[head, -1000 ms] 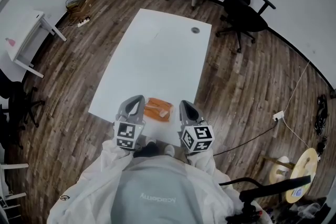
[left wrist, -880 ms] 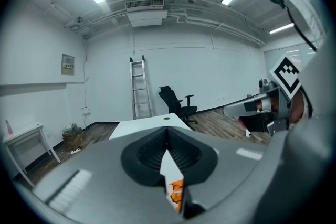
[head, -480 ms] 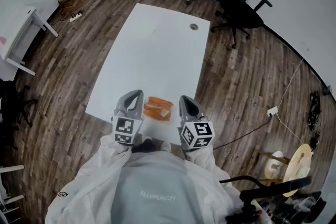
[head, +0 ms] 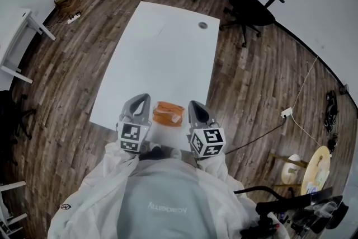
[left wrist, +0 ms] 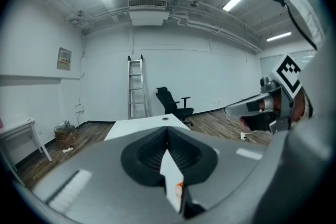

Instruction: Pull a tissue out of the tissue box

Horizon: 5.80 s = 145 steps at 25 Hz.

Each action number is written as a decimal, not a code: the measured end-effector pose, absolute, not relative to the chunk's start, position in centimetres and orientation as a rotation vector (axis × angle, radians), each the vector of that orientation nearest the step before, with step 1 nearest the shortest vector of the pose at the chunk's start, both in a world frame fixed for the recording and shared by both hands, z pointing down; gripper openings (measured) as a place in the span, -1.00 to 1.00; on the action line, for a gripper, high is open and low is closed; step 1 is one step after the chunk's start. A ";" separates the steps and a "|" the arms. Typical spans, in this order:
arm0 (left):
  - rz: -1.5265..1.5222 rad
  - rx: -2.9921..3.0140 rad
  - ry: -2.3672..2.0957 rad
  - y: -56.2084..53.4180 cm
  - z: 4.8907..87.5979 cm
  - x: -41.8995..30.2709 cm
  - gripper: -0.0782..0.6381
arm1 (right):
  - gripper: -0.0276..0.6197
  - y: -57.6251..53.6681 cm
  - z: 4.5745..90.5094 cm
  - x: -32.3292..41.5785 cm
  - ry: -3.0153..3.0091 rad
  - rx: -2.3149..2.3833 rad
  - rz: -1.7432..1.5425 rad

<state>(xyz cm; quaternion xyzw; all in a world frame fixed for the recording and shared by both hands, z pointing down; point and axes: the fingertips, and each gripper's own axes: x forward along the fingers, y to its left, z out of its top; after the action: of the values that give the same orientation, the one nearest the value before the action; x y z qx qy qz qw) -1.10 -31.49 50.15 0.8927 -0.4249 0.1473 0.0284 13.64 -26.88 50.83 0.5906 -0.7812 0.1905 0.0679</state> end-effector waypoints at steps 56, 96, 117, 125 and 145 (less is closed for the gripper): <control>0.443 2.638 -1.328 -31.4 52.7 -3.9 -0.78 | -0.55 -25.2 63.9 6.0 -2.160 0.736 0.264; 0.444 2.572 -1.373 -30.6 53.9 -5.4 -0.78 | -0.87 -25.2 68.1 5.9 -2.057 0.668 0.261; 0.450 2.576 -1.358 -30.8 53.9 -5.0 -0.78 | -0.90 -25.5 66.8 5.6 -2.082 0.686 0.265; 0.448 2.582 -1.355 -30.9 53.6 -5.0 -0.78 | -0.90 -25.7 65.8 5.3 -2.101 0.699 0.261; 0.452 2.606 -1.335 -30.4 53.3 -3.9 -0.78 | -0.90 -25.6 63.1 5.5 -2.141 0.743 0.251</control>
<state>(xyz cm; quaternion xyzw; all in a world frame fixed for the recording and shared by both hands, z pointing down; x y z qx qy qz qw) -3.95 -30.41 53.33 0.8761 -0.4488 0.1520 0.0893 5.55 -25.64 63.09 0.2962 -0.8531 0.1002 0.4176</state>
